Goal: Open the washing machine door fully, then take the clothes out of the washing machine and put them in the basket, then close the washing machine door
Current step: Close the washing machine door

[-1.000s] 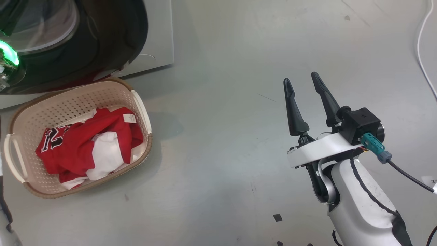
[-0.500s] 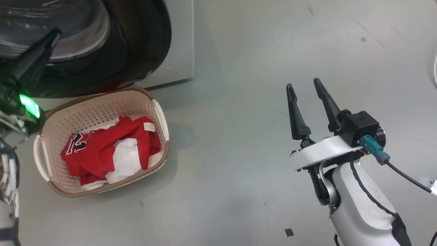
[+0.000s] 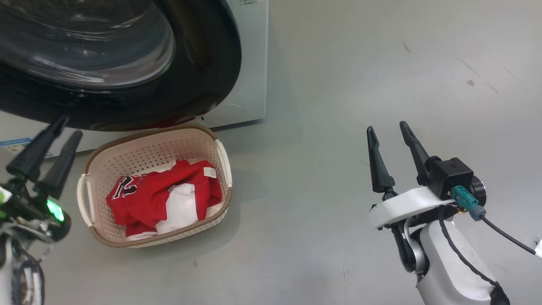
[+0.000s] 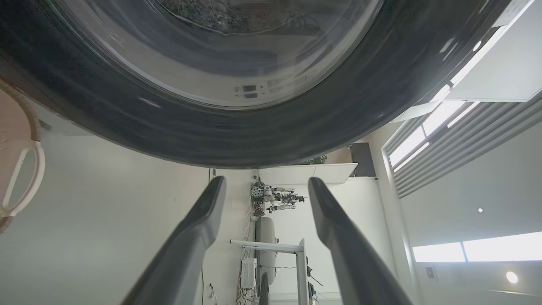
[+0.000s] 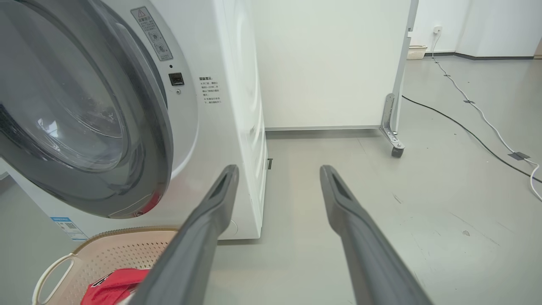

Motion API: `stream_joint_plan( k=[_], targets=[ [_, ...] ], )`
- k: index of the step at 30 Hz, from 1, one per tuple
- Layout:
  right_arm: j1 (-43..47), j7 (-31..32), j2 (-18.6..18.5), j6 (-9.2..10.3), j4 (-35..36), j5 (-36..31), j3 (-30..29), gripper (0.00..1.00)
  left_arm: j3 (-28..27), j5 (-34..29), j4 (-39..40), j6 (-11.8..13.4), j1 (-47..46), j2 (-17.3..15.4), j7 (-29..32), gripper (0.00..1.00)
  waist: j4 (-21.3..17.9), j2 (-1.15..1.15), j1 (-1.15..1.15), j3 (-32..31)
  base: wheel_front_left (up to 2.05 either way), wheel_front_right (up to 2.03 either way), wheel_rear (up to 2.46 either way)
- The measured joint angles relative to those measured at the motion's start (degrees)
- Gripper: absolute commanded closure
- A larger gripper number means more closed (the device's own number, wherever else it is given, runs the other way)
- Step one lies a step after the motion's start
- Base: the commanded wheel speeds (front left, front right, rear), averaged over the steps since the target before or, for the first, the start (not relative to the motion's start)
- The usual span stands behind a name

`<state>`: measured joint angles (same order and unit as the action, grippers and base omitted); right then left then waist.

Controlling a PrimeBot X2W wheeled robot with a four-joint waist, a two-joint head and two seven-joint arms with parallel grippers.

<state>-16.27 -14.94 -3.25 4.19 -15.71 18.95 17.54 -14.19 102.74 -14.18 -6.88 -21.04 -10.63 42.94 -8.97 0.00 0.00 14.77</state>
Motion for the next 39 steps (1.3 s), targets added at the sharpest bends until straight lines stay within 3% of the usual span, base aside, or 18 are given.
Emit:
stream_joint_plan(
  k=[15,22,33,39],
  targets=[
    [2.7,0.0,-0.6,-0.10,-0.6,-1.5,-2.2,0.00,-5.0,-2.3,9.4,0.0,13.7,7.8,-7.5,0.00,4.7,0.00,0.00,-3.4,0.00,0.00,0.00],
    [3.9,0.0,-0.8,-0.62,-1.4,-1.7,-2.6,0.00,-5.8,-9.4,11.6,0.0,18.5,8.3,-13.8,0.00,6.3,0.00,0.00,-5.1,0.00,0.00,0.00],
    [5.4,0.0,-0.7,-1.59,-1.9,-2.0,-3.1,0.00,-0.5,-32.4,21.2,0.0,21.3,7.8,-26.5,0.00,8.1,0.00,0.00,-8.6,0.00,0.00,0.00],
    [6.0,0.0,-0.6,-1.78,-2.0,-2.4,-3.2,0.00,2.8,-48.7,25.4,0.0,22.8,3.4,-34.8,0.00,8.4,0.00,0.00,-10.2,0.00,0.00,0.00]
  ],
)
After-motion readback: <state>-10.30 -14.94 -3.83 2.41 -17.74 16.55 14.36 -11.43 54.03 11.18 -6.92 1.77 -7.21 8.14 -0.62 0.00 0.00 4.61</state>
